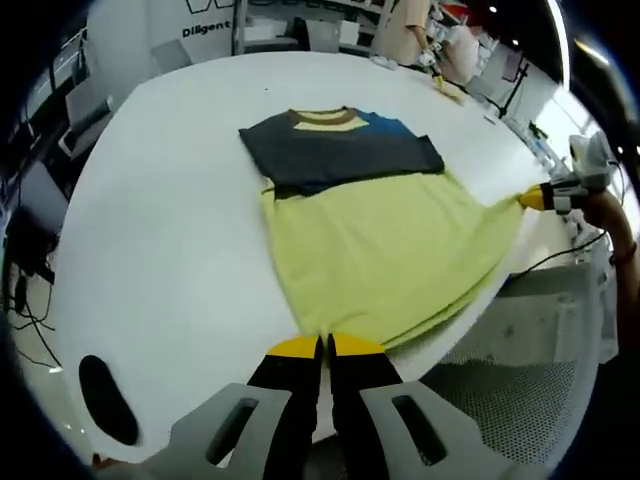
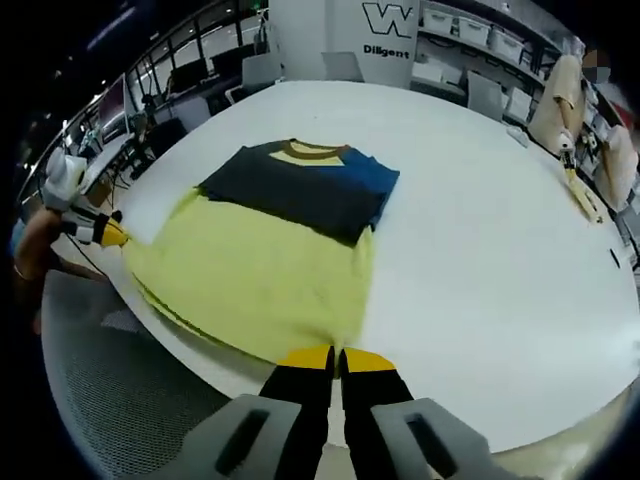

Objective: Fold the garment on the visible template until the final outline fits inside the template.

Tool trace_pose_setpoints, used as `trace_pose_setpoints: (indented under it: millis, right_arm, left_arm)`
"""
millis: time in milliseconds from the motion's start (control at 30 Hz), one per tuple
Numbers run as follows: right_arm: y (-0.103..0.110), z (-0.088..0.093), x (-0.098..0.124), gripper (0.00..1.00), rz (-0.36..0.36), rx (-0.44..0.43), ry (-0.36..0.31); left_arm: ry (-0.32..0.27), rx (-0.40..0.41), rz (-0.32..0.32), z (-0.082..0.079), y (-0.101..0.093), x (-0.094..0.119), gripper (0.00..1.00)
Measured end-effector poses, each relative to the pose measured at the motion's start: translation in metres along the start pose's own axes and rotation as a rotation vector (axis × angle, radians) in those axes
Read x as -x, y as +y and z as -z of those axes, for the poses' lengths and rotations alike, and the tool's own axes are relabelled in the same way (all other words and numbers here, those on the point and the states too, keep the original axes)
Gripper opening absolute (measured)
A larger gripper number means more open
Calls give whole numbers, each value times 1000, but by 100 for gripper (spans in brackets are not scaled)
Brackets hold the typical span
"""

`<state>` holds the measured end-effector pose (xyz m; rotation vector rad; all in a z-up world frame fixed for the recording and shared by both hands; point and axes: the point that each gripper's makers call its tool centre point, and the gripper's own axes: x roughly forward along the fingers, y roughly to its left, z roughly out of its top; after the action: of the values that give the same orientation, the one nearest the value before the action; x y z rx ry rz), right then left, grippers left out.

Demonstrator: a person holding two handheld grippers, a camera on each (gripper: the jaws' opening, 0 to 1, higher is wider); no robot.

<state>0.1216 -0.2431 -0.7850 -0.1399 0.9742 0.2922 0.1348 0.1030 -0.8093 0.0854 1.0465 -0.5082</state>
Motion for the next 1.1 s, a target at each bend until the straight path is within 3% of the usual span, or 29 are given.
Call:
trace_pose_setpoints:
  millis: [600,1100]
  right_arm:
    - [-14,-62,6,0,28,54,-71]
    - [-34,-113,0,0,58,73,-109]
  left_arm:
    - [-101,11,-20,-59,15,9,1]
    - [-173,27,-39,-119,30,9,1]
